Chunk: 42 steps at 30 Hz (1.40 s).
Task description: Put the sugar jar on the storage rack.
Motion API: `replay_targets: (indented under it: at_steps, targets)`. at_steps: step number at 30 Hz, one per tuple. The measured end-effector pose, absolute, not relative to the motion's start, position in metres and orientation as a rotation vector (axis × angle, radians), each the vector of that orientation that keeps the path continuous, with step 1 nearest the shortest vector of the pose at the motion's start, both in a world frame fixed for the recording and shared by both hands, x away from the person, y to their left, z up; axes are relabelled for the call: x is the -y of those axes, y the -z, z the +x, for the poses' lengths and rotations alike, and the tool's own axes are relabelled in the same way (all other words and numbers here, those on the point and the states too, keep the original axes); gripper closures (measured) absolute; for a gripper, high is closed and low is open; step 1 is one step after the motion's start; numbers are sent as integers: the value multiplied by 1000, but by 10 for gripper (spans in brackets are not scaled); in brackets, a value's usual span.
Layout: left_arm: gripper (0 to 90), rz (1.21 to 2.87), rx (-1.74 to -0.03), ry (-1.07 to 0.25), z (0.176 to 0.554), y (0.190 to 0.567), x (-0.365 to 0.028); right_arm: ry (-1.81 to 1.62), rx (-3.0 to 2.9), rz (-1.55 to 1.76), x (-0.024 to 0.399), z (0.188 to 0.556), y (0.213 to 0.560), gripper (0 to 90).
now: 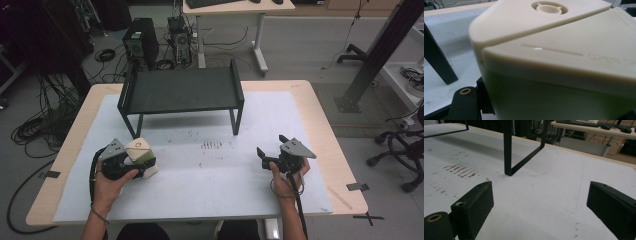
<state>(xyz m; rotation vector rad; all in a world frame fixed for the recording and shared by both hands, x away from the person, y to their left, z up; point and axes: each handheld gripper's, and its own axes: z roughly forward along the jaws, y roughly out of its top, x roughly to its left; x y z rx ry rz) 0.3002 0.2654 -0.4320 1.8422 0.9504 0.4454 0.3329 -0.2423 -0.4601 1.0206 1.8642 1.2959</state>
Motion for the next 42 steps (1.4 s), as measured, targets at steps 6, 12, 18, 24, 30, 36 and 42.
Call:
replay_targets:
  at_steps: [6, 12, 18, 24, 30, 36, 42]
  targets:
    - [262, 1845, -955, -449, 300, 432, -264, -1296, -1864, 1020, 242, 333, 460, 72]
    - [262, 1849, -963, -444, 301, 431, -264, -1298, -1860, 1023, 242, 333, 460, 72]
    - [262, 1847, -969, -439, 301, 430, -265, -1298, -1859, 1021, 243, 333, 460, 72]
    - [262, 1848, -966, -440, 301, 431, -265, -1299, -1858, 1022, 243, 333, 460, 72]
    - [262, 1844, -968, -436, 301, 431, -265, -1299, -1857, 1021, 243, 333, 460, 72]
    - [263, 1846, -970, -435, 302, 430, -265, -1299, -1856, 1021, 243, 333, 460, 72]
    - [264, 1844, -972, -437, 301, 430, -265, -1298, -1858, 1021, 243, 333, 460, 72]
